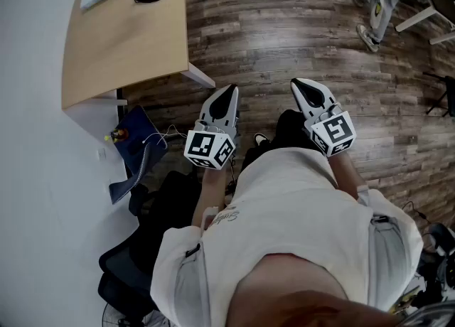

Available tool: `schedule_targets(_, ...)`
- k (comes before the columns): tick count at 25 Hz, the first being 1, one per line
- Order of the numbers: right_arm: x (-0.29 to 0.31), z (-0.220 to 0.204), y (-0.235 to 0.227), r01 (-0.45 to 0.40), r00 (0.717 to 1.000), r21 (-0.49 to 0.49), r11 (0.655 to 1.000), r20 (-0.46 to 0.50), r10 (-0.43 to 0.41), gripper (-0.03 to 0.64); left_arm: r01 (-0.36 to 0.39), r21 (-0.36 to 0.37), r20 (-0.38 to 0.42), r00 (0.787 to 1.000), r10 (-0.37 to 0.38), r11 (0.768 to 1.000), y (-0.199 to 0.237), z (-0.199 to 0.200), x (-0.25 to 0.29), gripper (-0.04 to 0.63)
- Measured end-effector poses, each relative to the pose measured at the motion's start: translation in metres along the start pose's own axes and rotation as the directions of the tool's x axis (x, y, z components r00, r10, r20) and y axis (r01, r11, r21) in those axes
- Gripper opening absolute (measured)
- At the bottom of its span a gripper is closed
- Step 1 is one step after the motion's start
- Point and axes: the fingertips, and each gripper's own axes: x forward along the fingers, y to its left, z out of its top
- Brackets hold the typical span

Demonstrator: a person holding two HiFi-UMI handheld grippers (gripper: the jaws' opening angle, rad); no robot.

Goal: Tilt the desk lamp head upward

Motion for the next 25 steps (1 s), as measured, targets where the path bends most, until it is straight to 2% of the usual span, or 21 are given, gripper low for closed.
schedule_targets(4, 0.011, 0.001, -0.005, -0.004, 1.000, 0.000, 1.000, 0.000, 0.004, -0.005, -0.011, -0.004, 0.001, 1.000, 0.011, 1.000, 0.010, -0.003, 0.010, 0.016)
schedule_targets(10, 0.027, -0.009, -0.038, 0.030, 0.999, 0.051, 0.998, -0.018, -0.029, -0.006, -0.016, -0.060, -0.026, 1.000, 0.015, 0.998, 0.013, -0.019, 0.049, 0.017)
schedule_targets(15, 0.060, -0.020, -0.092, 0.005, 0.999, 0.079, 0.997, -0.047, -0.001, -0.006, -0.028, -0.021, -0.059, 0.998, 0.027, 0.999, 0.021, -0.011, 0.104, 0.015)
schedule_targets(18, 0.093, -0.009, -0.125, -0.038, 0.999, 0.075, 0.996, -0.012, 0.039, -0.006, -0.057, 0.005, -0.068, 0.996, 0.057, 0.998, 0.032, -0.002, 0.142, 0.017)
schedule_targets(20, 0.116, 0.004, -0.156, -0.049, 0.999, 0.071, 0.996, 0.025, 0.047, -0.006, -0.049, 0.032, -0.073, 0.996, 0.051, 0.998, 0.034, 0.009, 0.174, 0.017)
schedule_targets(25, 0.153, 0.029, -0.236, -0.083, 0.995, 0.072, 0.994, 0.063, 0.079, -0.006, -0.061, 0.039, -0.006, 0.998, 0.061, 0.997, 0.035, 0.052, 0.259, 0.017)
